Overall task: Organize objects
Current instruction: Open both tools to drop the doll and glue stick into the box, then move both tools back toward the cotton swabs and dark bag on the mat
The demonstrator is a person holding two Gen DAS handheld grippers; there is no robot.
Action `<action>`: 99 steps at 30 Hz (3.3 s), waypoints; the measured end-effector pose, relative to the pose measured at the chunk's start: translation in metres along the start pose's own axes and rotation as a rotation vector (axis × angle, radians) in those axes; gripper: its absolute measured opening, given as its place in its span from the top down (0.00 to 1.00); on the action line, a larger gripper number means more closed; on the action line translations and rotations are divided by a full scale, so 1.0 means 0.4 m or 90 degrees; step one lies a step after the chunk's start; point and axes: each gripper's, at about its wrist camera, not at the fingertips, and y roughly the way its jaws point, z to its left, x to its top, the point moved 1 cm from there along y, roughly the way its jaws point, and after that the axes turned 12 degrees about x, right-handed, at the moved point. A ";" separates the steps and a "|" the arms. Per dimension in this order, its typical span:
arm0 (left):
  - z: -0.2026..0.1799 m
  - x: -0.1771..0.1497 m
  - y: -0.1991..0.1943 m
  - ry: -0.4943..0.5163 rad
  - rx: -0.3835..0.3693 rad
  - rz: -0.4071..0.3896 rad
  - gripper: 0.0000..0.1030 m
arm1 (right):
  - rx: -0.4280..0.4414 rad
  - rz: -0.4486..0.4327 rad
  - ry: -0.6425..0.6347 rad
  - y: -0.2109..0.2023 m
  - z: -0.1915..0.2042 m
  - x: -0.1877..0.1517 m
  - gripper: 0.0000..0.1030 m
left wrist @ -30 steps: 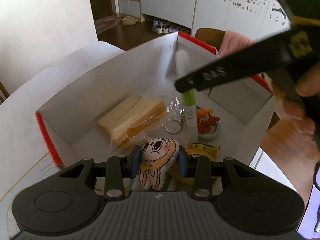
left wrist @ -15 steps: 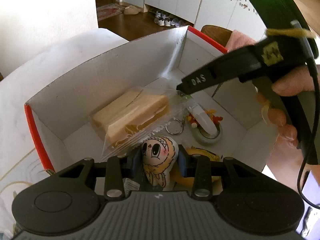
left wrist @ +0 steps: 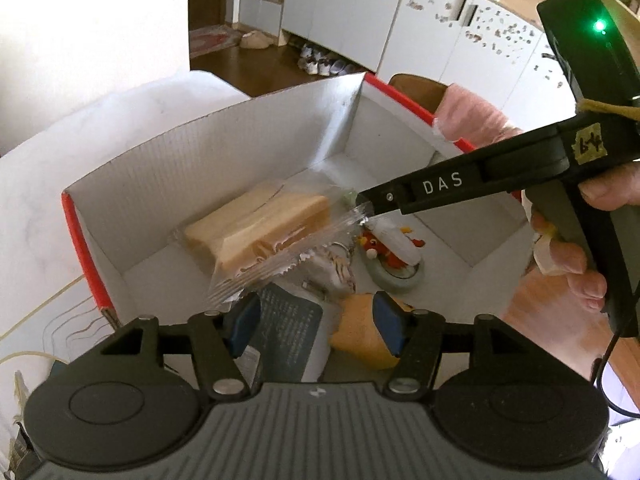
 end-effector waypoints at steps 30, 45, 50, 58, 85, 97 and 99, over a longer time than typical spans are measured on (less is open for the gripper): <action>0.101 -0.139 -0.314 -0.064 -0.011 -0.133 0.37 | 0.069 -0.097 -0.047 -0.178 0.235 -0.164 0.28; 0.262 -0.298 -0.401 -0.124 0.033 -0.127 0.23 | 0.091 -0.102 -0.083 -0.128 0.446 -0.227 0.01; 0.338 -0.361 -0.418 -0.157 0.046 -0.123 0.16 | 0.104 -0.087 -0.099 -0.092 0.526 -0.245 0.01; 0.443 -0.436 -0.433 -0.188 0.072 -0.113 0.02 | 0.108 -0.061 -0.101 -0.035 0.622 -0.261 0.01; 0.600 -0.641 -0.286 -0.154 0.130 -0.049 0.00 | 0.016 0.000 -0.030 0.232 0.726 -0.216 0.01; 0.556 -0.655 -0.240 -0.124 0.127 -0.065 0.01 | -0.043 0.006 0.081 0.342 0.718 -0.170 0.02; 0.550 -0.657 -0.237 -0.121 0.127 -0.066 0.02 | -0.058 0.006 0.098 0.352 0.712 -0.165 0.02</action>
